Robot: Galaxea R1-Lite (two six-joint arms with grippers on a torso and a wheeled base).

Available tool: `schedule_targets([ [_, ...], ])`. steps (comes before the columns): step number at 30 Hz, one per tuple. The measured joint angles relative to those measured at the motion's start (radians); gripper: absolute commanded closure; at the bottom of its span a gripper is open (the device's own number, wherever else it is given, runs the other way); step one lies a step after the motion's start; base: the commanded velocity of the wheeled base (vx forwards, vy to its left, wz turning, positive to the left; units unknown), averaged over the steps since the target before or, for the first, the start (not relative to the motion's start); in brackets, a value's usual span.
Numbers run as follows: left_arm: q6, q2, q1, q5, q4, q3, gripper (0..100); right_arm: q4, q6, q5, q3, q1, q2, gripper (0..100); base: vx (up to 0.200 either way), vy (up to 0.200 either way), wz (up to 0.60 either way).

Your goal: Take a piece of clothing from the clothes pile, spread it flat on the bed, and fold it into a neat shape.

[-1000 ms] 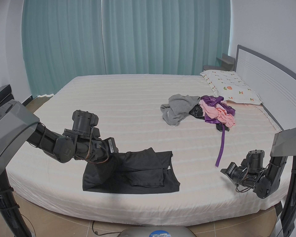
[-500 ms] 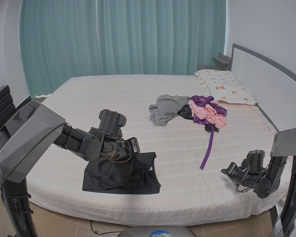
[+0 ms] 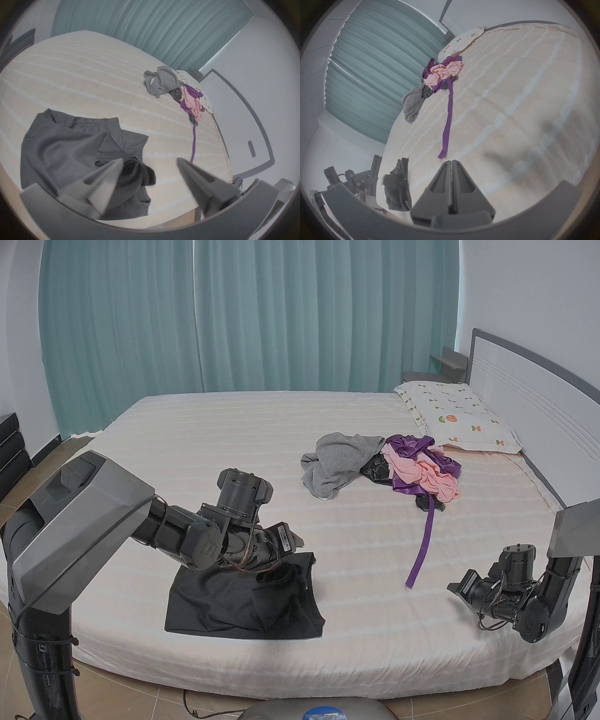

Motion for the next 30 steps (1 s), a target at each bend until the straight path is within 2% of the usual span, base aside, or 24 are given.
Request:
schedule_targets([
  [3, -0.046, 0.001, -0.008, 0.011, 0.000, -0.013, 0, -0.001, 0.000, 0.000, 0.000, 0.000, 0.000, 100, 0.000, 0.000, 0.00],
  [12, -0.078, -0.019, 0.017, 0.040, -0.002, 0.003, 0, -0.005, -0.001, 0.000, 0.005, 0.003, 0.001, 100, 0.000, 0.000, 0.00],
  [17, -0.181, -0.060, 0.051, 0.022, -0.007, 0.064, 0, -0.008, -0.001, 0.000, 0.010, 0.013, -0.001, 100, 0.000, 0.000, 0.00],
  [25, -0.279, -0.136, 0.106, -0.064, -0.053, 0.225, 0, -0.009, -0.001, 0.000, 0.017, 0.025, -0.001, 100, 0.000, 0.000, 0.00],
  [30, -0.373, -0.168, 0.153, -0.167, -0.109, 0.330, 0, -0.008, -0.001, -0.012, 0.021, 0.044, -0.003, 100, 0.000, 0.200, 0.00],
])
